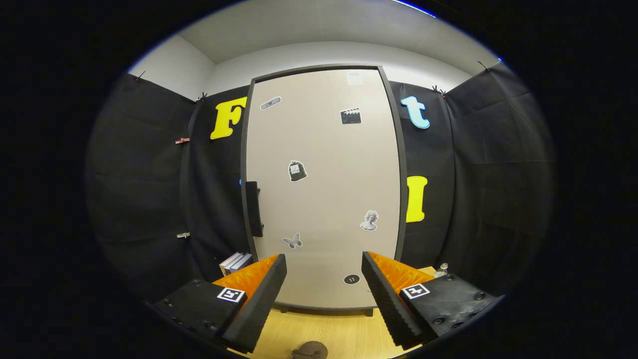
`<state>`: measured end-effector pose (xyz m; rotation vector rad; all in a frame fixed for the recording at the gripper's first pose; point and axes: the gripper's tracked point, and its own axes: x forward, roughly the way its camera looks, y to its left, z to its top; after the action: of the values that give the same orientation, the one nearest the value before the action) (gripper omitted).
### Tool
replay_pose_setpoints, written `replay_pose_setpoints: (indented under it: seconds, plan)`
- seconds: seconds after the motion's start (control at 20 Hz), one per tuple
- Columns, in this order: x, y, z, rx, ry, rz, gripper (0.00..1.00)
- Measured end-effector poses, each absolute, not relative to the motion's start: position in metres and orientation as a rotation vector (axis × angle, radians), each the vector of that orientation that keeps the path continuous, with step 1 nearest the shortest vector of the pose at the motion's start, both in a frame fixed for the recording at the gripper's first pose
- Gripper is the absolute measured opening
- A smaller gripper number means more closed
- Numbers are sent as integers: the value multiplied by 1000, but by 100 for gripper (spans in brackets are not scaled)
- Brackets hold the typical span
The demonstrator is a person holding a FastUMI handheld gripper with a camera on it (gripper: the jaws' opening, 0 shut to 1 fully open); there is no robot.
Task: Open the shoe cabinet door, grab the shoes and put them into the shoe cabinet, then close the shoe cabinet door.
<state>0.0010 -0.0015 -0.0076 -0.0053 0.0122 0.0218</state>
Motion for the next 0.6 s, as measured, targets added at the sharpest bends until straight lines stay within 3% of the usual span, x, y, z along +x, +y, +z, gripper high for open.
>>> replay_pose_setpoints:
  seconds: [0.6]
  plan:
    - [-2,30,-12,0,12,83,98]
